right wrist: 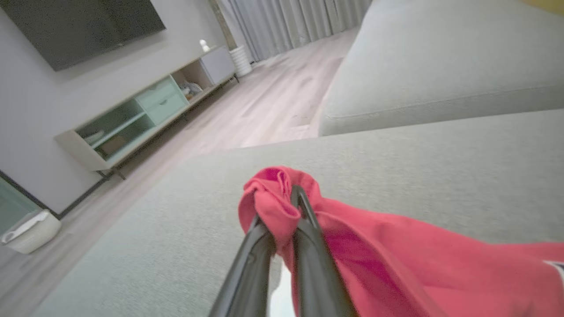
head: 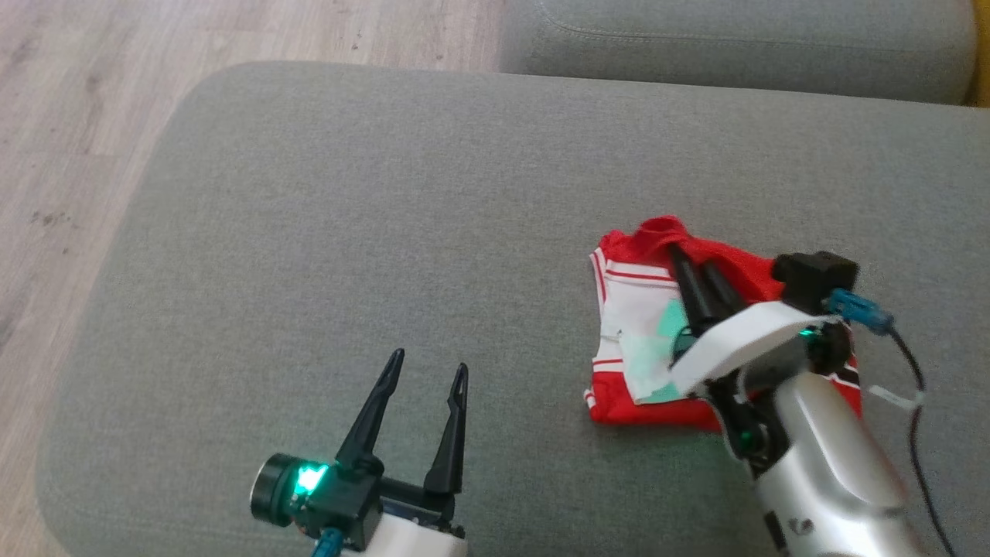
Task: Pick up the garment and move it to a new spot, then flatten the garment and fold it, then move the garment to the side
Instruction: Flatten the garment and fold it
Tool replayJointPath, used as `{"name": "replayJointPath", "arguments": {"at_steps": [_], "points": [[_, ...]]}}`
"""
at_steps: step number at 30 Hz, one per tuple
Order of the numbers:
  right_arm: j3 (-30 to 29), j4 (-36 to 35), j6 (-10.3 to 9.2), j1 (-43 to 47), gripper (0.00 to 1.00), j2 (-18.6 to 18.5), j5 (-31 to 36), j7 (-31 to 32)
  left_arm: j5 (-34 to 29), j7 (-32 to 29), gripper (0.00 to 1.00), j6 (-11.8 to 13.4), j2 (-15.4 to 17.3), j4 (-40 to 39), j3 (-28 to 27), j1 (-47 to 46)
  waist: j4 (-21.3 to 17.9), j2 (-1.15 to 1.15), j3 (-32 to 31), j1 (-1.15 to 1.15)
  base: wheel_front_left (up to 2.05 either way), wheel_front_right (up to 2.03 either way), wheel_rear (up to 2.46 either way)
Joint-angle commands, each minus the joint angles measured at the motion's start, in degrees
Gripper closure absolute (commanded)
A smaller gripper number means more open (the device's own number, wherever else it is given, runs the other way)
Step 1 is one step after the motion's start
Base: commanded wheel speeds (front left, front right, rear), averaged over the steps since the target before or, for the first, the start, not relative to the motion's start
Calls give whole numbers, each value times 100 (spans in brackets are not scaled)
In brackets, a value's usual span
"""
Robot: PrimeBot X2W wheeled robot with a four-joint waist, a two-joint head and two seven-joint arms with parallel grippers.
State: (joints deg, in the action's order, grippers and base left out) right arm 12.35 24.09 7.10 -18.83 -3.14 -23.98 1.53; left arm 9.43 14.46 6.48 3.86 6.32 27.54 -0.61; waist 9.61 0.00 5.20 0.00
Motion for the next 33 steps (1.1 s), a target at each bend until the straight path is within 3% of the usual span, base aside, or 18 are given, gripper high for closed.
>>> {"name": "replayJointPath", "arguments": {"at_steps": [1, 2, 6, 9, 14, 17, 18, 19, 27, 33], "points": [[280, -93, 39, -339, 94, 24, -183, -157, -65, 53, 0, -19, -76, -152, -195, -92, 36, 0, -4, 0, 0, 0, 0], [439, 4, 39, -379, 0, 24, -337, -223, -65, 53, 0, -22, -79, -139, -195, -88, 50, 0, -10, 0, 0, 0, 0], [1077, 84, 39, -529, 0, 25, -1060, -510, -49, 53, 0, -25, -88, -89, -195, -66, 58, 0, -56, 0, 0, 0, 0], [1217, 22, 39, -675, 0, 25, -1330, -788, -28, 53, 0, -24, -93, -87, -204, -49, 1, 0, -139, 0, 0, 0, 0], [473, 145, 39, -645, 0, 25, -754, -811, -38, 53, 0, -12, -95, -125, -313, 39, -120, 0, -260, 0, 0, 0, 0], [-69, 165, 39, -414, 0, -161, -562, -544, -63, 53, 0, -32, -96, -154, -352, 66, -124, 0, -291, 0, 0, 0, 0], [-240, 147, 39, -311, 56, -244, -674, -404, -68, 53, 0, -39, -96, -166, -357, 71, -116, 0, -295, 0, 0, 0, 0], [-354, 107, 39, -208, 100, -354, -822, -229, -71, 53, 0, -43, -96, -179, -364, 78, -108, 0, -293, 0, 0, 0, 0], [-528, -163, 39, 125, 100, -1594, -3017, 2523, -42, 53, 0, -53, -97, -221, -304, 48, 9, 0, -98, 0, 0, 0, 0], [-651, -157, 39, 152, 100, -1986, -3971, 3597, 64, 53, 0, -11, -98, -208, -182, -19, 109, 0, 26, 0, 0, 0, 0]]}}
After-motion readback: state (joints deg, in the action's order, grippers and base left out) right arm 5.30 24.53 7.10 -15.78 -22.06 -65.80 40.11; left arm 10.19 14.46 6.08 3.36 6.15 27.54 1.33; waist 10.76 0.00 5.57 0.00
